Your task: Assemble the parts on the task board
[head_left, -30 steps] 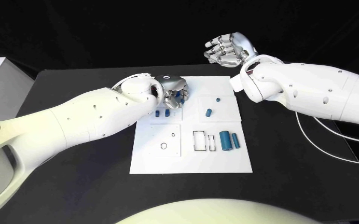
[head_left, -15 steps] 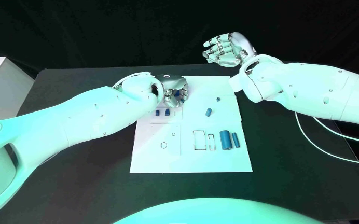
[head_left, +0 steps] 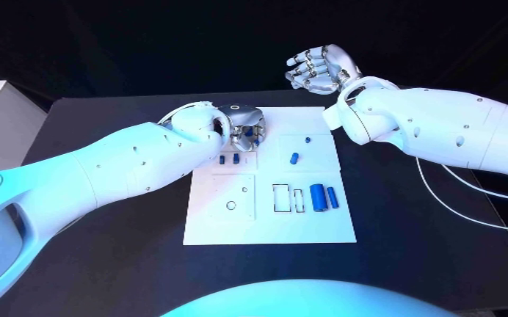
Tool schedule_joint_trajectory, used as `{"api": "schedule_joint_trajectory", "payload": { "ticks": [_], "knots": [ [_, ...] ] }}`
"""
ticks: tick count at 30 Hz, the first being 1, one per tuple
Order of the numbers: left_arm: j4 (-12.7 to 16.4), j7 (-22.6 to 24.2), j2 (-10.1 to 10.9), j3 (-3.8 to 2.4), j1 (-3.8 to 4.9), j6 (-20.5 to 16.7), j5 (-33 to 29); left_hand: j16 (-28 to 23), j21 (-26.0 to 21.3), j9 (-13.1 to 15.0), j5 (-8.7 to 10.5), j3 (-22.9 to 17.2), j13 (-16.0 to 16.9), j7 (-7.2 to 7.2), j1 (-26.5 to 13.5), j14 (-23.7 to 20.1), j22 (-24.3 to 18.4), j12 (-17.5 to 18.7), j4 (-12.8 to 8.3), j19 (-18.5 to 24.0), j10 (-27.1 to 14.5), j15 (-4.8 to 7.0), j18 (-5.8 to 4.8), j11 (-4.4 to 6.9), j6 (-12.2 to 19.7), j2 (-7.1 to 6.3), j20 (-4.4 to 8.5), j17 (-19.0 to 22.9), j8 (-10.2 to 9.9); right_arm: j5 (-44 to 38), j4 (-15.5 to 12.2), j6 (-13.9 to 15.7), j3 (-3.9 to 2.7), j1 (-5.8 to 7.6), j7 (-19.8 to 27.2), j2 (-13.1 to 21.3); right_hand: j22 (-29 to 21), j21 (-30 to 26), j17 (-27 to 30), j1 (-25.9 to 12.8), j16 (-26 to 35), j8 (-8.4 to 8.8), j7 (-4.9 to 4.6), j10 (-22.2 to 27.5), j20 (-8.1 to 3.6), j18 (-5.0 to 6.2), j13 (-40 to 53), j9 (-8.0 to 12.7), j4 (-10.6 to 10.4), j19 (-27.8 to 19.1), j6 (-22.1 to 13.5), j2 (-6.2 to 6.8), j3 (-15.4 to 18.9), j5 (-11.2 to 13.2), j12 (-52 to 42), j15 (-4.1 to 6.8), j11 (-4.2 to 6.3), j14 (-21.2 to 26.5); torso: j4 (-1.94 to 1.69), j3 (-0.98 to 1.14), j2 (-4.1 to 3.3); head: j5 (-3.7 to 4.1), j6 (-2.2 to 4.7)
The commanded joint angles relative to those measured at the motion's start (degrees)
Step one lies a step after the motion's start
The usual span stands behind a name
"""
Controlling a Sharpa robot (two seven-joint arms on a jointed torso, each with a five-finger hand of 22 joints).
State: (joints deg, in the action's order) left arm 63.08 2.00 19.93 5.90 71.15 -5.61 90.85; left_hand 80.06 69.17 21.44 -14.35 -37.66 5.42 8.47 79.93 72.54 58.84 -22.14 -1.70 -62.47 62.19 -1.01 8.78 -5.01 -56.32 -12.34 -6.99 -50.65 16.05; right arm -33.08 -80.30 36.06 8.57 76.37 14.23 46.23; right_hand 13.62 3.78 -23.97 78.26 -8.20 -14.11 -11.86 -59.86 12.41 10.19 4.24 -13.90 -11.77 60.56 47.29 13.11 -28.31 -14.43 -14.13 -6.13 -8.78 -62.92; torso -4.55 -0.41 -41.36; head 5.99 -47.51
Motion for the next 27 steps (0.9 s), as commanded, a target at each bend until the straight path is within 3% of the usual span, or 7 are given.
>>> {"api": "schedule_joint_trajectory", "payload": {
  "ticks": [1,8,13,20,27],
  "knots": [
    [0.0,0.9,0.0,0.2,-0.42,-0.4,-1.0,0.4,0.5,0.0,0.08,0.0,0.1,0.0,-0.2,0.8,0.4,0.5,-0.5,-0.3,1.0,0.02,-0.73,0.15,-0.5,0.64,0.16,-0.7,-0.2,0.0,-0.1,-0.6,-0.01,-0.02,1.0,0.0,-0.1,-0.1,0.1,-0.4,0.3,0.17,-1.24,0.0,0.19,0.32,-0.1,0.1,0.1,-0.3,0.0,-0.01,0.0,-0.2,0.4,-0.3,-0.48,0.1,0.03,0.0,-0.01,0.01,0.14],
    [0.6,1.3,0.8,0.16,-0.55,-1.7,-2.5,0.4,0.8,0.0,0.07,-0.1,0.0,0.1,-0.5,1.3,0.7,1.8,-0.8,-0.4,1.9,0.06,-0.78,0.14,-0.9,0.54,0.23,-0.8,-0.5,0.0,-0.1,-0.6,-0.01,-0.02,1.1,0.0,-0.1,-0.1,0.1,-0.5,0.3,0.17,-1.26,0.0,0.2,0.33,-0.1,0.1,0.2,-0.3,0.1,-0.03,-0.1,-0.2,0.4,-0.3,-0.49,0.1,-0.02,-0.03,0.0,0.06,0.45],
    [2.0,1.8,2.1,-0.29,-0.58,-3.1,-3.9,0.5,1.1,0.0,0.05,-0.2,0.0,0.14,-0.6,1.7,1.1,2.5,-0.9,-0.7,2.5,0.06,-0.87,0.15,-1.3,0.52,0.26,-1.0,-0.6,0.0,0.0,-0.6,-0.01,-0.03,1.1,0.0,-0.1,-0.1,0.1,-0.5,0.3,0.17,-1.26,0.0,0.2,0.33,-0.1,0.1,0.2,-0.3,0.1,-0.03,-0.1,-0.2,0.4,-0.3,-0.49,0.1,0.0,-0.06,0.03,0.3,0.36],
    [5.2,2.3,4.8,-1.81,-0.52,-4.1,-6.7,0.7,1.5,0.1,0.06,-0.1,0.0,0.13,-0.9,2.2,1.7,3.2,-0.9,-1.3,3.0,0.08,-1.01,0.19,-1.6,0.51,0.29,-1.8,-0.6,0.0,0.3,-0.6,-0.01,-0.07,1.2,0.0,-0.2,-0.1,0.2,-0.6,0.4,0.16,-1.31,0.0,0.21,0.33,-0.2,0.1,0.2,-0.3,0.2,-0.05,-0.1,-0.2,0.4,-0.31,-0.52,0.1,-0.11,-0.03,0.28,0.39,0.55],
    [8.0,2.2,7.2,-2.78,-0.39,-3.5,-8.4,0.8,1.7,0.1,0.07,-0.1,0.0,0.09,-1.1,2.4,2.0,3.5,-0.9,-1.5,3.3,0.1,-1.07,0.22,-1.7,0.52,0.3,-1.8,-0.7,0.1,0.6,-0.6,-0.01,-0.2,1.2,0.1,-0.2,-0.1,0.2,-0.6,0.4,0.16,-1.31,0.0,0.21,0.33,-0.2,0.1,0.2,-0.3,0.2,-0.05,-0.1,-0.2,0.4,-0.31,-0.52,0.1,-0.49,-0.1,0.77,0.26,0.36]
  ]
}}
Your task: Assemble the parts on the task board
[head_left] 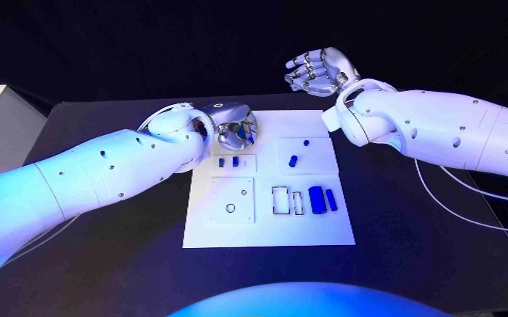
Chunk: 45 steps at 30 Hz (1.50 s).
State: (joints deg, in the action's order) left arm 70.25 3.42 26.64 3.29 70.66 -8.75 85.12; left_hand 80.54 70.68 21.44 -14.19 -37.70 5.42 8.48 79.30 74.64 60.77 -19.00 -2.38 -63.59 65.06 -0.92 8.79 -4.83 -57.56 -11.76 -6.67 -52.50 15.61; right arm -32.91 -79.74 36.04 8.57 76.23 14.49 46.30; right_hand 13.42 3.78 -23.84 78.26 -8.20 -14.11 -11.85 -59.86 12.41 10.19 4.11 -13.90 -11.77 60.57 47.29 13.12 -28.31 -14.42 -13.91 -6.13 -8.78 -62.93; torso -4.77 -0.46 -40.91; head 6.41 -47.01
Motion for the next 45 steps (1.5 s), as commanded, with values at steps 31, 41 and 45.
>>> {"api": "schedule_joint_trajectory", "payload": {
  "ticks": [31,41,45],
  "knots": [
    [3.0,-0.9,7.3,-0.82,0.14,2.2,-4.3,0.3,0.3,0.1,-0.1,0.1,0.0,-0.01,-0.7,0.5,0.2,1.3,-0.3,-0.5,0.8,0.03,-1.11,0.07,-0.5,-0.14,0.05,0.0,-0.5,0.1,0.0,-0.8,-0.01,-0.18,0.9,0.6,-0.3,-0.1,0.2,-0.7,0.5,0.13,-1.31,-0.1,0.23,0.33,-0.2,0.0,0.3,-0.3,0.3,-0.04,-0.1,-0.2,0.3,-0.33,-0.53,0.0,-0.37,-0.11,0.33,-0.64,-0.67],
    [1.9,-0.7,6.4,-0.75,0.11,2.0,-4.3,0.4,0.4,0.0,-0.1,0.2,0.0,0.0,-0.8,0.5,0.3,1.5,-0.2,-0.6,0.8,0.01,-1.15,0.06,-0.5,-0.14,0.05,-0.2,-0.6,0.1,0.0,-0.8,-0.01,-0.18,0.8,0.4,-0.3,-0.1,0.2,-0.7,0.5,0.13,-1.31,-0.1,0.23,0.33,-0.2,0.0,0.3,-0.3,0.3,-0.04,-0.1,-0.2,0.3,-0.33,-0.53,0.0,-0.2,-0.09,0.19,-0.89,-0.68],
    [1.4,-0.6,6.0,-0.7,0.09,2.1,-4.2,0.4,0.4,0.0,-0.1,0.2,0.0,0.0,-0.8,0.5,0.3,1.5,-0.2,-0.6,0.8,0.01,-1.15,0.06,-0.5,-0.14,0.05,-0.2,-0.6,0.1,0.0,-0.8,-0.01,-0.18,0.8,0.4,-0.3,-0.1,0.2,-0.7,0.5,0.13,-1.31,-0.1,0.23,0.33,-0.2,0.0,0.3,-0.3,0.3,-0.04,-0.1,-0.2,0.3,-0.33,-0.53,0.0,-0.2,-0.07,0.16,-0.9,-0.77]
  ]
}}
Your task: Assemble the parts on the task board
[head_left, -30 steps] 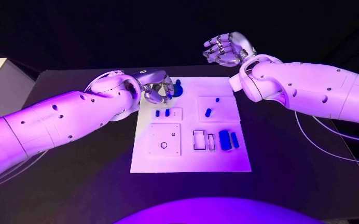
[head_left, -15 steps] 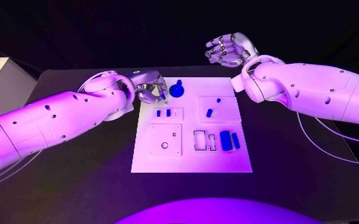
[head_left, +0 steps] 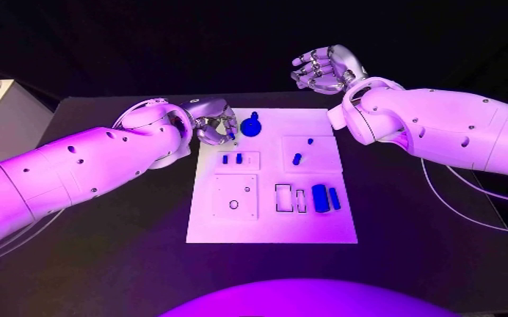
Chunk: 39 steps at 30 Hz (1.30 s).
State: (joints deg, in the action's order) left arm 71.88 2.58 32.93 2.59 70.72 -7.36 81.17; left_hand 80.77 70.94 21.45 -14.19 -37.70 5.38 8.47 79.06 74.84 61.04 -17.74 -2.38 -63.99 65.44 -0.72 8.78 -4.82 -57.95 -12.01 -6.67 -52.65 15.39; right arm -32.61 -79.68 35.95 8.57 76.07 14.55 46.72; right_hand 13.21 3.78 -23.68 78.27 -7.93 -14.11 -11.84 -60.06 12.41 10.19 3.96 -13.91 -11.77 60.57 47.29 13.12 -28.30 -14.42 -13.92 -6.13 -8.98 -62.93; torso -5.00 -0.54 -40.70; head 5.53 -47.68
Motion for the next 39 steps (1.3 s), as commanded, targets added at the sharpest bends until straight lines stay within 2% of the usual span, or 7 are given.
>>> {"api": "schedule_joint_trajectory", "payload": {
  "ticks": [1,7,10,16,19,33,39],
  "knots": [
    [-0.3,0.3,-0.4,0.03,0.03,0.7,-0.3,0.1,0.1,0.0,-0.1,0.2,0.0,0.02,-0.6,0.3,0.1,0.2,-0.2,-0.2,0.4,-0.19,-1.15,0.05,-0.1,0.11,0.05,-0.1,-0.4,-0.2,-0.1,-0.7,-0.01,-0.02,0.8,0.0,-0.1,-0.1,0.0,-0.7,0.2,0.14,-1.32,0.1,0.23,0.33,0.0,0.1,0.3,-0.3,0.3,-0.04,-0.1,-0.2,0.3,-0.33,-0.33,0.0,0.03,0.01,-0.09,-0.03,-0.13],
    [-1.2,0.3,-1.1,0.21,0.01,0.9,-0.2,0.2,0.1,0.0,-0.11,0.1,0.0,0.02,-0.6,0.3,0.1,0.3,-0.2,-0.2,0.5,-0.19,-1.15,0.06,-0.2,0.17,0.05,-0.1,-0.4,-0.2,-0.1,-0.7,-0.01,-0.02,0.7,0.0,-0.1,-0.1,0.0,-0.7,0.2,0.14,-1.32,0.1,0.23,0.33,0.0,0.1,0.3,-0.3,0.3,-0.04,-0.1,-0.2,0.3,-0.33,-0.33,0.0,0.0,0.01,0.0,0.22,-0.24],
    [-1.5,0.4,-1.3,0.39,0.0,1.1,-0.2,0.2,0.2,0.0,-0.11,0.1,0.0,0.02,-0.6,0.4,0.2,0.3,-0.2,-0.3,0.5,-0.19,-1.18,0.05,-0.2,0.18,0.05,-0.2,-0.4,-0.2,-0.1,-0.7,-0.01,-0.02,0.7,-0.1,-0.2,-0.1,0.1,-0.7,0.3,0.14,-1.31,0.1,0.24,0.33,-0.1,0.1,0.3,-0.3,0.4,-0.03,-0.1,-0.2,0.4,-0.34,-0.33,0.0,0.04,0.07,0.04,0.04,-0.46],
    [-1.9,0.3,-1.8,0.77,0.0,1.7,-0.2,0.2,0.2,0.0,-0.11,0.2,0.0,0.02,-0.6,0.4,0.3,0.4,-0.2,-0.4,0.5,-0.19,-1.19,0.06,-0.2,0.19,0.05,-0.2,-0.4,-0.2,-0.1,-0.7,-0.01,-0.02,0.7,-0.1,-0.2,-0.1,0.1,-0.7,0.3,0.14,-1.31,0.1,0.24,0.33,-0.1,0.1,0.3,-0.3,0.4,-0.03,-0.1,-0.2,0.4,-0.34,-0.33,0.0,0.01,0.0,0.08,-0.41,-0.74],
    [-2.1,0.3,-1.9,0.92,-0.01,2.0,-0.2,0.2,0.2,0.0,-0.1,0.2,0.0,0.02,-0.6,0.4,0.2,0.4,-0.2,-0.3,0.5,-0.19,-1.17,0.05,-0.2,0.19,0.05,-0.1,-0.4,-0.2,-0.1,-0.7,-0.01,-0.02,0.7,-0.1,-0.2,-0.1,0.1,-0.7,0.3,0.14,-1.31,0.1,0.24,0.33,-0.1,0.1,0.3,-0.3,0.4,-0.03,-0.1,-0.2,0.4,-0.34,-0.33,0.0,-0.02,0.04,0.1,-0.31,-0.91],
    [-2.6,-0.1,-2.3,1.21,-0.01,2.9,0.0,0.1,0.1,0.0,-0.1,0.2,0.1,0.03,-0.6,0.3,0.2,0.5,-0.2,-0.3,0.5,-0.19,-1.17,0.05,-0.2,0.2,0.05,0.0,-0.5,-0.2,-0.1,-0.7,-0.01,-0.02,0.7,-0.1,-0.2,-0.1,0.1,-0.7,0.3,0.14,-1.31,0.1,0.24,0.33,-0.1,0.1,0.3,-0.3,0.4,-0.03,-0.1,-0.2,0.4,-0.34,-0.33,0.0,0.03,0.03,0.05,-0.44,-1.03],
    [-2.7,-0.2,-2.3,1.3,-0.01,3.2,0.1,0.2,0.2,0.0,-0.06,0.2,0.1,0.01,-0.7,0.3,0.2,0.5,-0.2,-0.3,0.7,-0.19,-1.19,0.07,-0.2,0.24,0.04,0.0,-0.5,-0.2,-0.1,-0.7,-0.01,-0.02,0.7,-0.1,-0.2,-0.1,0.1,-0.7,0.3,0.14,-1.31,0.1,0.24,0.33,-0.1,0.1,0.3,-0.3,0.4,-0.03,-0.1,-0.2,0.4,-0.34,-0.33,0.0,-0.01,0.03,0.04,-0.42,-1.36]
  ]
}}
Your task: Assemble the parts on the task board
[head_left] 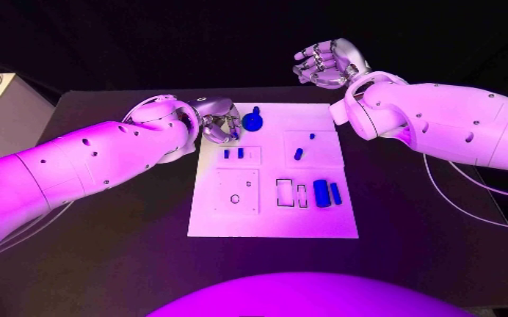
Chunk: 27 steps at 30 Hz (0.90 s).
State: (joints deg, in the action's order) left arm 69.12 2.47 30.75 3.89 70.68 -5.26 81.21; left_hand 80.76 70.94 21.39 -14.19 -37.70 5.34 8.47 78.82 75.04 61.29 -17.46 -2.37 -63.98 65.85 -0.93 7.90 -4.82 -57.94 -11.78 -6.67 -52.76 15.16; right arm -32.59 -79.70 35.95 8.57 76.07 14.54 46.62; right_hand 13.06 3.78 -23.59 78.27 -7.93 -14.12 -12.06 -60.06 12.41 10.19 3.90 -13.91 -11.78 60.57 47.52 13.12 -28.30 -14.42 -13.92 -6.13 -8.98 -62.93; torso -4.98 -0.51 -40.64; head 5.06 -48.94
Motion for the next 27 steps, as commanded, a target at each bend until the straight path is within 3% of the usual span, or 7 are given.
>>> {"api": "schedule_joint_trajectory", "payload": {
  "ticks": [1,23,27],
  "knots": [
    [0.0,-0.1,-0.2,0.02,0.03,1.1,0.1,0.1,0.1,0.1,-0.05,0.3,0.1,0.01,-0.5,0.1,-0.1,0.3,-0.2,-0.2,0.3,0.02,-0.29,0.07,-0.3,0.0,0.04,0.2,-0.3,-0.2,-0.1,-0.7,-0.01,-0.02,0.7,0.0,-0.1,-0.1,0.1,-0.7,0.3,0.14,-1.1,0.1,0.24,0.33,-0.1,0.1,0.3,-0.3,0.2,-0.03,-0.1,-0.2,0.4,-0.34,-0.33,0.0,-0.06,-0.02,-0.01,0.12,-0.02],
    [-0.6,-0.2,-0.8,0.43,0.01,1.7,0.1,0.2,0.1,0.2,0.15,0.7,0.4,-0.18,-0.7,0.2,0.0,0.6,-0.1,-0.3,0.9,0.1,-0.31,0.24,-0.6,0.03,0.04,0.0,-0.2,-0.2,-0.1,-0.7,-0.01,-0.02,0.7,-0.1,-0.3,-0.1,0.2,-0.7,0.4,0.16,-1.1,0.1,0.26,0.33,-0.2,0.1,0.5,-0.3,0.3,-0.05,-0.1,-0.2,0.5,-0.36,-0.33,-0.1,0.02,0.01,0.01,-0.07,0.0],
    [-0.6,-0.2,-0.9,0.53,0.01,1.8,0.1,0.3,0.1,0.2,0.19,0.8,0.4,-0.21,-0.8,0.2,0.0,0.6,-0.1,-0.3,1.0,0.13,-0.31,0.28,-0.7,0.0,0.05,-0.1,-0.2,-0.2,-0.1,-0.7,-0.01,-0.02,0.7,-0.1,-0.3,-0.1,0.2,-0.7,0.4,0.16,-1.1,0.1,0.26,0.33,-0.2,0.1,0.5,-0.3,0.3,-0.05,-0.1,-0.2,0.5,-0.36,-0.33,-0.1,0.04,0.01,0.0,-0.01,0.29]
  ]
}}
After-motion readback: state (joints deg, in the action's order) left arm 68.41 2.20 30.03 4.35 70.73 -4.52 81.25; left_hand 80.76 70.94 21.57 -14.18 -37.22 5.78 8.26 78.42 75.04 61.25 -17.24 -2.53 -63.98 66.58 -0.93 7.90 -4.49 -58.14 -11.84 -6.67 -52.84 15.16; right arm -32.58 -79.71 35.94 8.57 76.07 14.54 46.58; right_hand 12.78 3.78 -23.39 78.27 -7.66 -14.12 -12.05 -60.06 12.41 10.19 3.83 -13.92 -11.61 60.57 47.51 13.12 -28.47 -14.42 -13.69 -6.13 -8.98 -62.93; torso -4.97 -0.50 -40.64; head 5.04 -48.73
